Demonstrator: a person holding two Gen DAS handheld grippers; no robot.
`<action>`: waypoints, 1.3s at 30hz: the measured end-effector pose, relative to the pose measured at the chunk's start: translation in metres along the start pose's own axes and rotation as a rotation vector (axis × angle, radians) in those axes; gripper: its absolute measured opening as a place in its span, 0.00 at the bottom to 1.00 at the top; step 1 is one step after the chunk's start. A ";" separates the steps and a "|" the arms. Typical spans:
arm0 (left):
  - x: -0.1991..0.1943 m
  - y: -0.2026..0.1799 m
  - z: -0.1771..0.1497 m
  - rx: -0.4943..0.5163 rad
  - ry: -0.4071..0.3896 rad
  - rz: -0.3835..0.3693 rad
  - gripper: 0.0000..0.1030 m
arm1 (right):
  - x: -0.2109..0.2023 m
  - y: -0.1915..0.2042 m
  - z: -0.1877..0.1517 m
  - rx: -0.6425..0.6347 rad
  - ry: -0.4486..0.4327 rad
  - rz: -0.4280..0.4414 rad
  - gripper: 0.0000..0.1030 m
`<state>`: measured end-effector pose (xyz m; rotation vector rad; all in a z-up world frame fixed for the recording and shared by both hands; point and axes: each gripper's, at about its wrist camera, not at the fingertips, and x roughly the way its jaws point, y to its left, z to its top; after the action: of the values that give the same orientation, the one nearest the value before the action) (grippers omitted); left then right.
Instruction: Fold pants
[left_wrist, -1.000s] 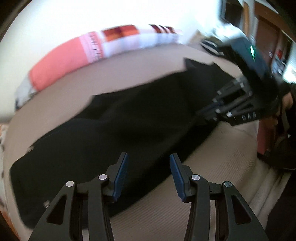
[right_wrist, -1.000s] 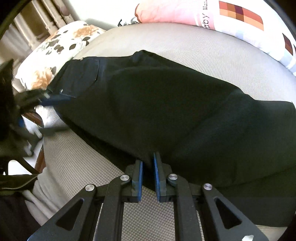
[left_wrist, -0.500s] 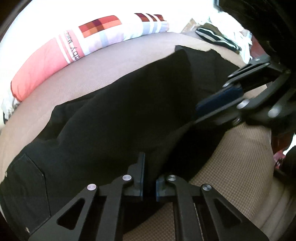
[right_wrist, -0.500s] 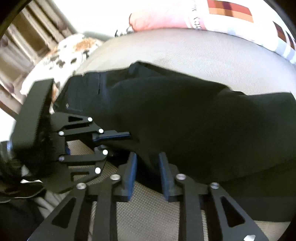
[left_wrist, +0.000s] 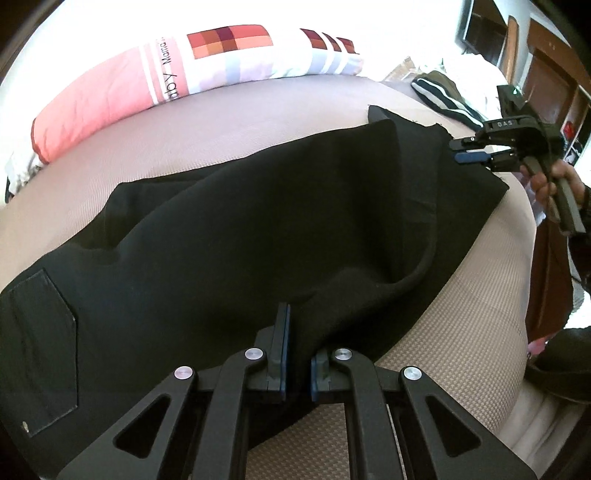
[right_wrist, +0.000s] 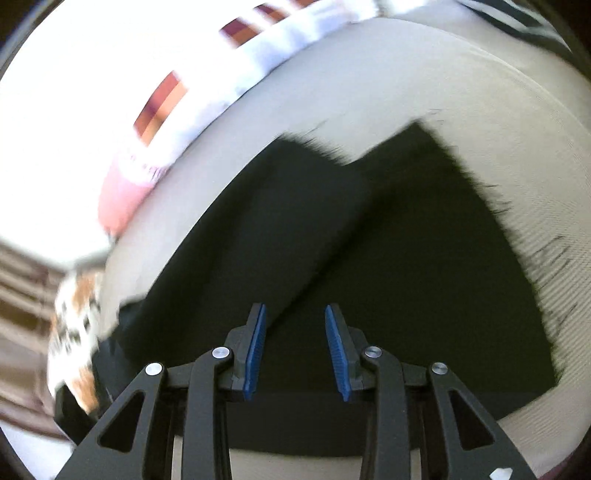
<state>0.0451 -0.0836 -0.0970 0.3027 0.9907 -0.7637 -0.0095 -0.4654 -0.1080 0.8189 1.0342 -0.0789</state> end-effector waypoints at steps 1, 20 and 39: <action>0.001 0.001 0.000 -0.008 0.004 -0.001 0.08 | 0.001 -0.008 0.005 0.027 -0.010 0.002 0.31; 0.000 -0.012 0.002 0.032 0.006 0.038 0.08 | -0.068 -0.010 0.030 -0.010 -0.271 -0.121 0.03; 0.007 -0.032 -0.004 0.239 0.019 0.038 0.13 | -0.075 -0.079 -0.055 0.091 -0.193 -0.380 0.06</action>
<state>0.0226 -0.1078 -0.1019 0.5348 0.9098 -0.8474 -0.1236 -0.5098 -0.1074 0.6733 0.9970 -0.5223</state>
